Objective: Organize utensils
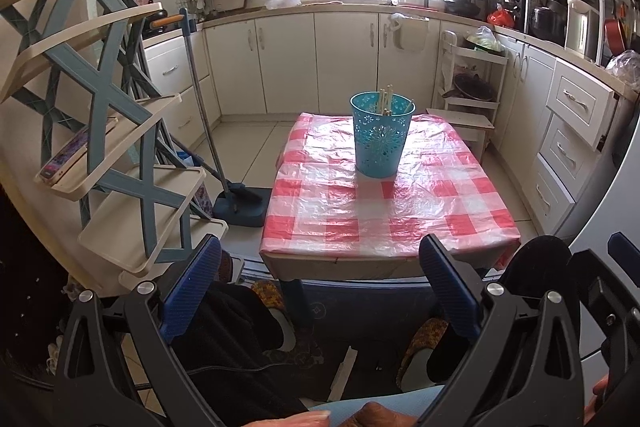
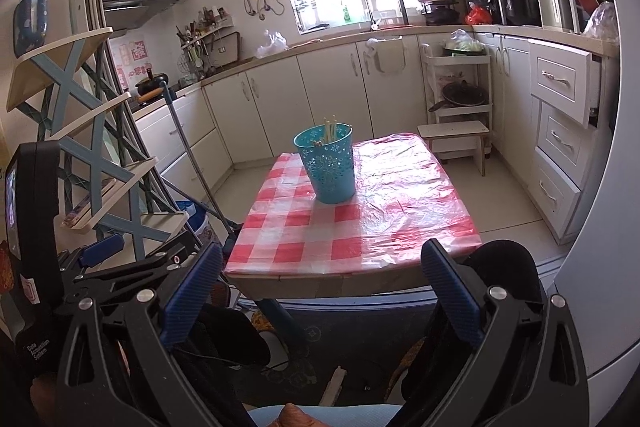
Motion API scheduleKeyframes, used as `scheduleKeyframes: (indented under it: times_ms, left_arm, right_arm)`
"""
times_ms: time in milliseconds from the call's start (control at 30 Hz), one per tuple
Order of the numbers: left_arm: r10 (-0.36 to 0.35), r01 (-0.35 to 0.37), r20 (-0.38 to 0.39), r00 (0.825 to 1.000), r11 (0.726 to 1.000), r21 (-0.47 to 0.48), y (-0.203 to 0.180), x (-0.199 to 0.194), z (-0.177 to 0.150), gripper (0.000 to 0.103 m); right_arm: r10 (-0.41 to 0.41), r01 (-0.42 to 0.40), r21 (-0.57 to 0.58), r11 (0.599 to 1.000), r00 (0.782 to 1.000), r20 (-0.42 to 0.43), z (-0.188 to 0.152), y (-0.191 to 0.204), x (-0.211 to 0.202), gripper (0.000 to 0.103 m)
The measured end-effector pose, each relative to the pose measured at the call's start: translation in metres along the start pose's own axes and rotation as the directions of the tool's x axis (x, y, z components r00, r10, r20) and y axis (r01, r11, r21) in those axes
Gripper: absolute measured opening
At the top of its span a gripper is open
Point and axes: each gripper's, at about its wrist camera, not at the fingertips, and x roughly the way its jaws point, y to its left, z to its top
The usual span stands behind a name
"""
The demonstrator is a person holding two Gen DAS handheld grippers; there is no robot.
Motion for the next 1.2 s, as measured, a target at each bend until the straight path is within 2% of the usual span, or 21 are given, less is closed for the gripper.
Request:
scheduleKeyframes:
  times_ms: [1200]
  left_arm:
    - [0.005, -0.005, 0.004, 1.0, 1.0, -0.019, 0.0061, -0.0018, -0.0028, 0.095]
  right_arm:
    - [0.013, -0.013, -0.031, 0.999, 1.0, 0.0, -0.0039, 0.0064, -0.0026, 0.096]
